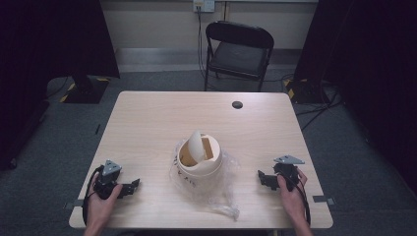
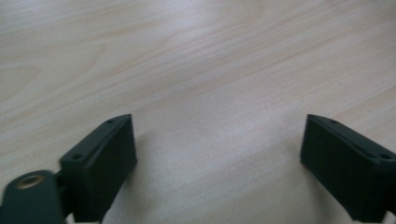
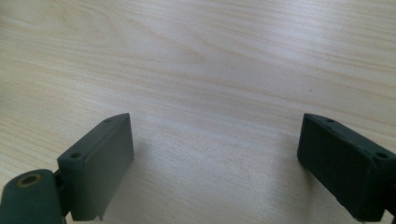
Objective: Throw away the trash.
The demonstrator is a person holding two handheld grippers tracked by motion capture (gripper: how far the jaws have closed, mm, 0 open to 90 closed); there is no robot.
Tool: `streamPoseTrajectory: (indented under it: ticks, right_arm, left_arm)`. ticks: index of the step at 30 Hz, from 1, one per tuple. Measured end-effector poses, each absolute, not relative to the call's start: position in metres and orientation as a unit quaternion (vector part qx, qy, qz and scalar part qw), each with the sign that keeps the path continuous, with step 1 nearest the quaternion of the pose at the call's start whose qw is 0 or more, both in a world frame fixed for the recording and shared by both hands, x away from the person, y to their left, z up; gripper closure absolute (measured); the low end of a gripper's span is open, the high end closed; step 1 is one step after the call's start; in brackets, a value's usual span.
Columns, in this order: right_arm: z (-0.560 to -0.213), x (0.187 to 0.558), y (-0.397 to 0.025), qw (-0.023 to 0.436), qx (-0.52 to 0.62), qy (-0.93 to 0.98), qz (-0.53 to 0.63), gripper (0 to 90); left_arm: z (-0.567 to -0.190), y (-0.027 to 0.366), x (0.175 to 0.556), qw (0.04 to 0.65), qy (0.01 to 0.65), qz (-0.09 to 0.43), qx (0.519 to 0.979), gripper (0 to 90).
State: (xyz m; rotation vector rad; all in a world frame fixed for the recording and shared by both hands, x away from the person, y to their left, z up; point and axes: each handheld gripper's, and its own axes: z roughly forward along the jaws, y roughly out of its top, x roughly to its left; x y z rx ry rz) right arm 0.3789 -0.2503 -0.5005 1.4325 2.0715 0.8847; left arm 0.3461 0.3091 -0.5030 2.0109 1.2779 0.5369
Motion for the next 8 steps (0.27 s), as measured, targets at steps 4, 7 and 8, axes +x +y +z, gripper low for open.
streamPoseTrajectory:
  ticks: [4, 7, 8]
  right_arm:
    - [-0.5005, 0.3788, -0.2503, 0.234, 0.522, 0.754, 0.322, 10.0]
    - [-0.5005, 0.3789, -0.2503, 0.234, 0.522, 0.754, 0.322, 10.0]
    - [-0.5005, 0.3788, -0.2503, 0.234, 0.522, 0.754, 0.322, 10.0]
  left_arm:
    - [-0.5029, 0.3086, 0.3479, 0.335, 0.490, 0.210, 0.777, 6.0]
    - [-0.5029, 0.3086, 0.3483, 0.333, 0.491, 0.210, 0.777, 5.2]
    - [-0.5029, 0.3083, 0.3484, 0.333, 0.493, 0.210, 0.776, 5.0]
